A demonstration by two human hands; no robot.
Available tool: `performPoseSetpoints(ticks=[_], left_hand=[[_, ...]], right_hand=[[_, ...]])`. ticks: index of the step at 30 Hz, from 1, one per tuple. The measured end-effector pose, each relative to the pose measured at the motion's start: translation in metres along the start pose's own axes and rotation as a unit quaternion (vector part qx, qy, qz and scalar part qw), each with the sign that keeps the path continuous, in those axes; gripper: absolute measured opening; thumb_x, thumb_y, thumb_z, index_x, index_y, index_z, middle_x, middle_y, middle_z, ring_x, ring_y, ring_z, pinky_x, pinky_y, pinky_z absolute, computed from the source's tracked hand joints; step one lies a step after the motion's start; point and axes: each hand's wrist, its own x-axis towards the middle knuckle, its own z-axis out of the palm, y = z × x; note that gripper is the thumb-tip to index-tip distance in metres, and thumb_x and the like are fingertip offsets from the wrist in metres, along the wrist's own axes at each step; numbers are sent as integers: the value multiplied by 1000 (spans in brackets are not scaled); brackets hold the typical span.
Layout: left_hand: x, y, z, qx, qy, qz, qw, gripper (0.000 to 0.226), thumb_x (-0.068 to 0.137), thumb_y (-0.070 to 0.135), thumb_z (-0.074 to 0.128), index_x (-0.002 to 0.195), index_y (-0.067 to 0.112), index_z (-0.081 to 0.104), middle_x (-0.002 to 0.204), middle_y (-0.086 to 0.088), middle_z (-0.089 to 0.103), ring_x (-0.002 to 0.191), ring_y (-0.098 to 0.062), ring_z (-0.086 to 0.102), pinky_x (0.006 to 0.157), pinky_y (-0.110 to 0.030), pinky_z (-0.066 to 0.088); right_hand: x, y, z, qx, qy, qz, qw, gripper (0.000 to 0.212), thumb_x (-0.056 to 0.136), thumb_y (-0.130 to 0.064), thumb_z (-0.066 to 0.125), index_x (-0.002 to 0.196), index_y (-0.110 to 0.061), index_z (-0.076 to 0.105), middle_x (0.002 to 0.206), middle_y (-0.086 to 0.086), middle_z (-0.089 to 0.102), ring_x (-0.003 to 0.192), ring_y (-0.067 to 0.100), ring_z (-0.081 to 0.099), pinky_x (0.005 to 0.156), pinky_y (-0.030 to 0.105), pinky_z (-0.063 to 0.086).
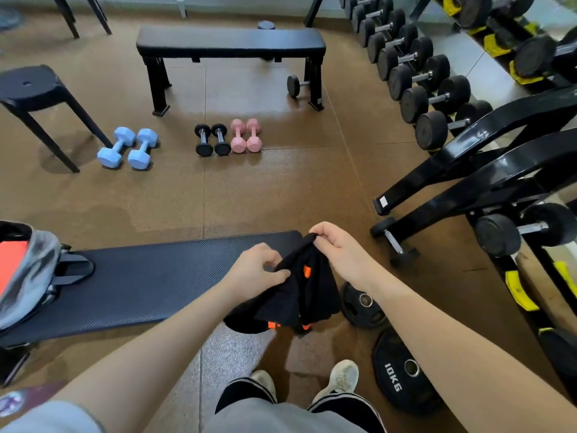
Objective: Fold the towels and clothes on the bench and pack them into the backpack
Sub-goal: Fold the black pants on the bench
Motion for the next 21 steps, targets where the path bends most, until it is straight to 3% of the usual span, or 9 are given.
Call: performPoseSetpoints(ticks=[4, 7, 9, 11, 13, 15, 17, 19, 21], left_hand=[[-15, -14, 20, -236, -20, -101, 966, 17, 92, 19, 55, 76, 14, 53, 67, 7, 52, 61, -2, 47, 62, -20, 36], [-12, -9, 19, -233, 39, -94, 967, 17, 96, 23, 47, 79, 19, 49, 62, 8, 46, 54, -3, 40, 58, -24, 33], [-6, 6, 11, -213, 65, -67, 972, 17, 95, 25, 48, 78, 21, 49, 57, 12, 49, 51, -2, 41, 56, -21, 34], [1, 29, 4, -242, 47, -56, 968, 18, 93, 25, 51, 76, 20, 52, 57, 13, 51, 52, -1, 44, 56, -18, 35], [10, 50, 0, -287, 23, -66, 955, 18, 93, 25, 52, 77, 18, 56, 65, 7, 55, 59, -6, 49, 61, -21, 38], [19, 64, -2, -322, 9, -84, 943, 18, 94, 23, 52, 78, 16, 57, 68, 2, 57, 61, -9, 52, 62, -24, 41], [26, 73, -1, -341, -6, -102, 934, 19, 94, 23, 52, 79, 14, 59, 72, -3, 60, 66, -15, 55, 65, -29, 43], [29, 81, 0, -369, -15, -127, 921, 20, 95, 25, 51, 82, 14, 62, 76, -5, 64, 69, -17, 59, 65, -28, 47], [32, 86, 3, -397, -8, -147, 906, 19, 94, 24, 51, 85, 13, 64, 79, -6, 66, 71, -17, 61, 66, -28, 50]], right_hand=[[-1, 2, -5, 203, 5, 44, 978, 20, 100, -9, 33, 92, -14, 51, 83, 2, 54, 75, 11, 51, 70, 25, 42], [3, 12, -18, 237, 82, 70, 965, 22, 100, -8, 33, 90, -15, 52, 83, 4, 55, 76, 14, 52, 68, 27, 42], [5, 29, -28, 155, 171, 102, 968, 19, 99, -11, 37, 92, -19, 53, 86, 2, 57, 84, 18, 53, 71, 29, 42], [2, 42, -35, -12, 200, 92, 975, 16, 97, -12, 42, 99, -24, 52, 94, -1, 58, 94, 20, 54, 78, 30, 42], [-3, 46, -36, -117, 129, -12, 985, 37, 91, -5, 50, 120, -28, 49, 118, -2, 55, 115, 16, 50, 96, 27, 40], [-8, 43, -32, -180, 23, -153, 971, 63, 85, -4, 59, 137, -28, 35, 138, -5, 41, 131, 6, 34, 110, 18, 26], [-8, 39, -31, -206, -18, -230, 951, 70, 83, -9, 66, 140, -27, 30, 139, -10, 39, 129, 0, 33, 107, 10, 24], [-5, 38, -34, -177, 4, -218, 960, 66, 84, -10, 66, 139, -28, 34, 130, -13, 47, 117, -5, 43, 96, 4, 31], [1, 37, -36, -155, 24, -192, 969, 60, 84, -10, 65, 137, -26, 40, 124, -9, 56, 109, -1, 51, 91, 8, 38]])
